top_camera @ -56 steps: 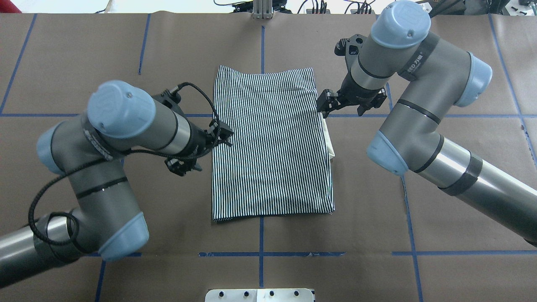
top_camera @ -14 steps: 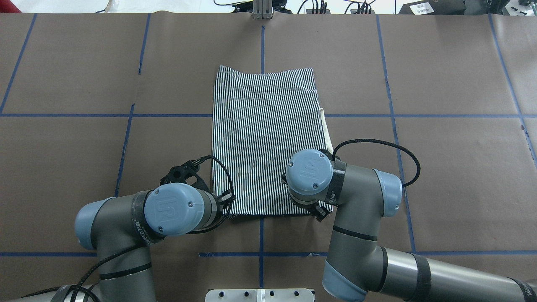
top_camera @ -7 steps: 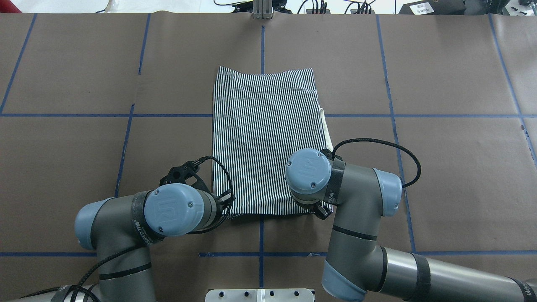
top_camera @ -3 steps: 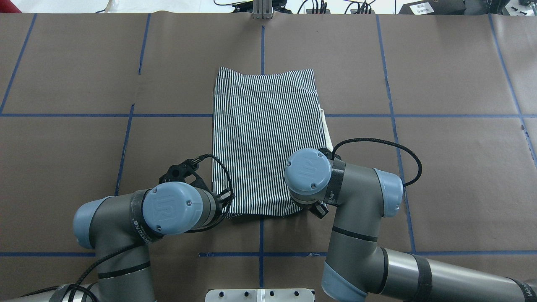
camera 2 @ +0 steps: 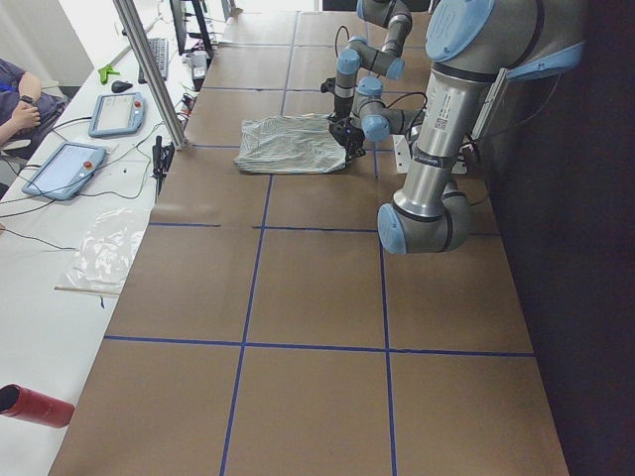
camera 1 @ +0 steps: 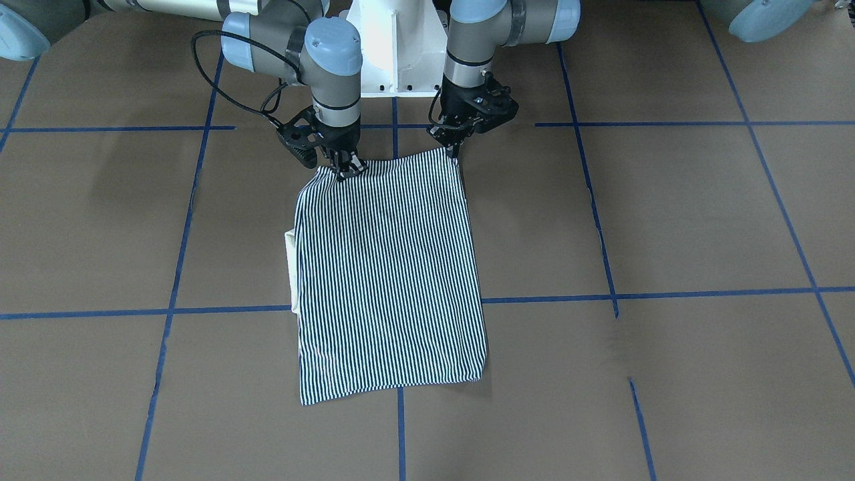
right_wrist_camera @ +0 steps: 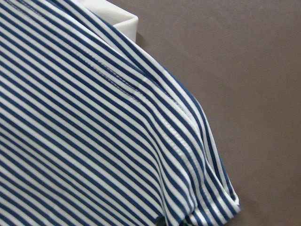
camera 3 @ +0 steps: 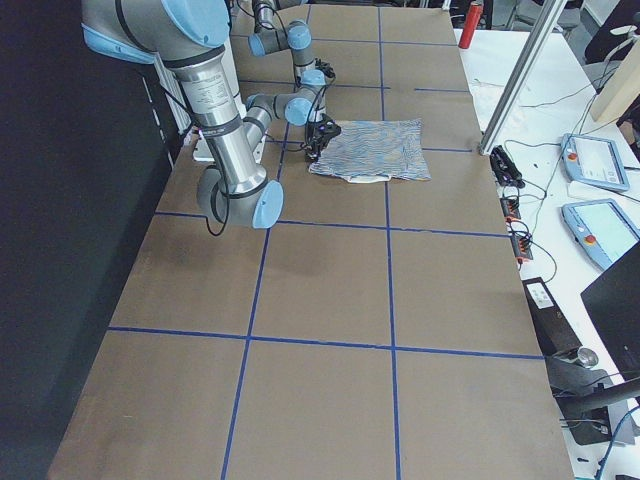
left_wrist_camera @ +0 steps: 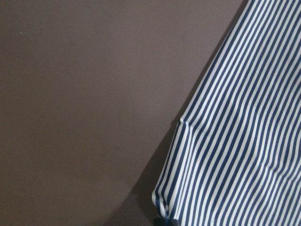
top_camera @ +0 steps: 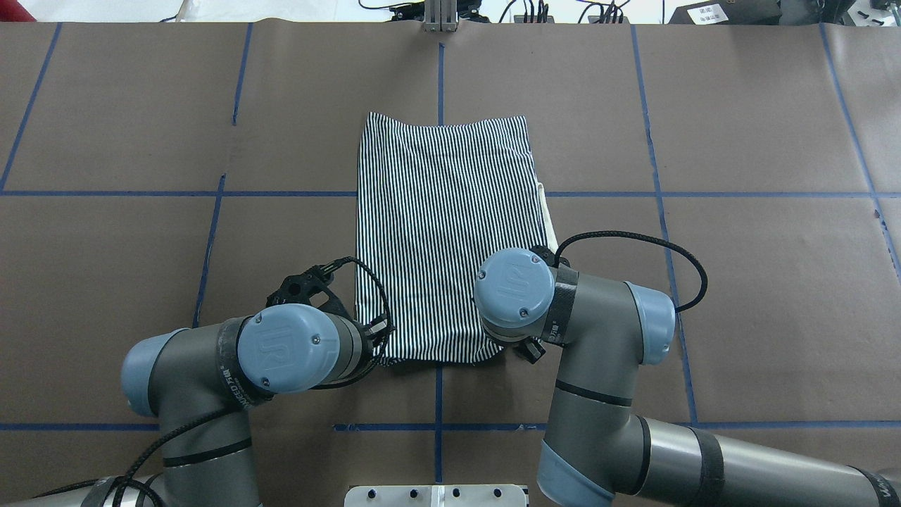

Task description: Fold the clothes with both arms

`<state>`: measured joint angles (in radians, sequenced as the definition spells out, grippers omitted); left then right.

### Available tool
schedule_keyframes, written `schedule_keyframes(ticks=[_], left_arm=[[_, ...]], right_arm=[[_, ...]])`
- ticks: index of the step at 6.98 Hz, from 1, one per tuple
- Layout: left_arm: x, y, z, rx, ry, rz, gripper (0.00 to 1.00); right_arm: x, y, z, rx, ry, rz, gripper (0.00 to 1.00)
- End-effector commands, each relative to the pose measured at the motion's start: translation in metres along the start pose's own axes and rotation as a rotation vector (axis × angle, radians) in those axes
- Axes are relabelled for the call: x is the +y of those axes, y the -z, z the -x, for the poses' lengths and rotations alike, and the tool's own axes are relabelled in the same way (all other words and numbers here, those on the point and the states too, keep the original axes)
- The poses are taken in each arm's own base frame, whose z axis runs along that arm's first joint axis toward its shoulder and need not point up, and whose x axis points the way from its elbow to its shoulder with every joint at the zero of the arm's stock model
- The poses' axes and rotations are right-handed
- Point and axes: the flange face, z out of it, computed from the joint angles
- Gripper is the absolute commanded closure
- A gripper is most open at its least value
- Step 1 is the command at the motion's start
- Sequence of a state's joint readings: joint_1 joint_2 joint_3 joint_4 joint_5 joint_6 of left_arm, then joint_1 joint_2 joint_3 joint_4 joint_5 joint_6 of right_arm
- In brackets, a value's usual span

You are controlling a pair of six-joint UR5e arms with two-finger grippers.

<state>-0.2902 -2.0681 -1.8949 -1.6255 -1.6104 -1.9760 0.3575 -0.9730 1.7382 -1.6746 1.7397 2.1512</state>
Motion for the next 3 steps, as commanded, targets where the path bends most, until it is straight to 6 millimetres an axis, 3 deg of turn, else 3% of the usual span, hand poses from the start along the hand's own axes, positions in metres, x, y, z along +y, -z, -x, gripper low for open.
schedule_keyframes(ticks=[1,2,3], left_arm=[[0.003,0.011,0.002,0.014,-0.004,0.012,1.00],[0.012,0.020,0.009,0.020,-0.016,0.029,1.00],[0.039,0.025,0.033,0.006,-0.053,0.073,1.00]], right_arm=[[0.000,0.001,0.000,-0.016,0.001,-0.017,1.00],[0.004,0.010,-0.011,-0.027,0.015,0.004,1.00],[0.019,0.024,-0.035,-0.041,0.050,0.041,1.00]])
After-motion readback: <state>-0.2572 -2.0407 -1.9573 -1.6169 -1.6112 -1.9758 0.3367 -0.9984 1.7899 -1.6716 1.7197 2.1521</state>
